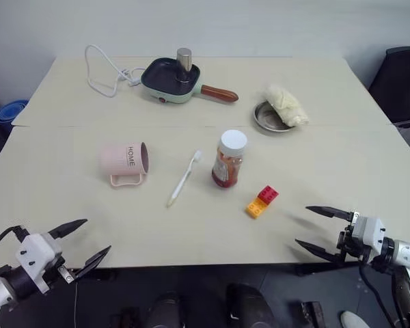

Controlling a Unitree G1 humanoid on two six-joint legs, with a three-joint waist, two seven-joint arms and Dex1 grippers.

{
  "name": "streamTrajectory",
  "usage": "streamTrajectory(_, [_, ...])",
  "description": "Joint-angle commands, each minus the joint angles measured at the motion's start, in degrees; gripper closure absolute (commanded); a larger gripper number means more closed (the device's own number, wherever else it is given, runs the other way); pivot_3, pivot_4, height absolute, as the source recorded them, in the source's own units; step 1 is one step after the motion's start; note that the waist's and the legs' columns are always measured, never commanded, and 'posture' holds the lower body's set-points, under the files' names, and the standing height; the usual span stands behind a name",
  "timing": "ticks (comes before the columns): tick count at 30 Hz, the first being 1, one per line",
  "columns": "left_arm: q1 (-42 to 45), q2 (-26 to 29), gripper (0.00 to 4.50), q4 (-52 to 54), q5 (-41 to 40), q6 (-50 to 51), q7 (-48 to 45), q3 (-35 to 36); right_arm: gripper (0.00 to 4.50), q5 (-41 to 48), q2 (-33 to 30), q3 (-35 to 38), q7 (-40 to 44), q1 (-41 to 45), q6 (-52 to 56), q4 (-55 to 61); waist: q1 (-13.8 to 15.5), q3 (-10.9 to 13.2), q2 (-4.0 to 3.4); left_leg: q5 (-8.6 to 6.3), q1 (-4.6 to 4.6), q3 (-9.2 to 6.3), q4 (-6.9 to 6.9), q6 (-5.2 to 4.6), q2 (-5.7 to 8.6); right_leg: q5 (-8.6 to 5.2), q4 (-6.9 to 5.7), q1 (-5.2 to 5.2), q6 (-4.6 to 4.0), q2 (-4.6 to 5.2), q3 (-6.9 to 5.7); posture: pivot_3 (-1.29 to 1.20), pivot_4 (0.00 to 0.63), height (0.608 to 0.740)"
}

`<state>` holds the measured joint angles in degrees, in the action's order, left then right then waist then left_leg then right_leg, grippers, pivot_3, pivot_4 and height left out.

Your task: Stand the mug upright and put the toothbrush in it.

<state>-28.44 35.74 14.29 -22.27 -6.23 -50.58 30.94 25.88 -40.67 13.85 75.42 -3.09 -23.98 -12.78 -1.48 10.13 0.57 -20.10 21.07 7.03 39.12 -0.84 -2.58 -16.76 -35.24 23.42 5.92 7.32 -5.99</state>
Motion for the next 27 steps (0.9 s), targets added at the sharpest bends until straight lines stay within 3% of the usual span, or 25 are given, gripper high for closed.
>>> streamTrajectory(1, [-0.42, 0.04, 0.03, 1.09, -1.44, -0.39, -0.83, 0.42, 0.0, 1.11, 0.44, 0.56, 1.25, 0.9, -1.86, -1.4, 0.0, 0.0, 0.0, 0.0, 0.0, 0.0, 0.0, 0.0, 0.0, 0.0, -0.01, 0.0, 0.0, 0.0, 0.0, 0.0, 0.15, 0.74])
streamTrajectory(22, [1.4, 0.67, 0.03, 3.64, -3.18, 3.92, -0.7, -1.24, 0.0, 1.04, 2.83, 0.05, 1.42, 3.99, -3.07, -2.58, -0.02, -0.01, -0.03, 0.01, -0.01, 0.0, 0.03, 0.01, 0.01, 0.0, -0.2, 0.0, 0.0, 0.01, 0.01, 0.0, 0.15, 0.74])
streamTrajectory(27, [3.0, 2.45, 0.03, 8.54, -8.08, 9.46, -1.89, -2.29, 0.0, 2.99, 3.53, -1.81, -2.6, 6.65, 6.34, 2.88, -0.03, -0.01, -0.03, 0.03, -0.01, -0.01, 0.04, 0.03, 0.0, 0.0, -0.3, 0.01, 0.0, 0.03, 0.02, 0.0, 0.15, 0.74])
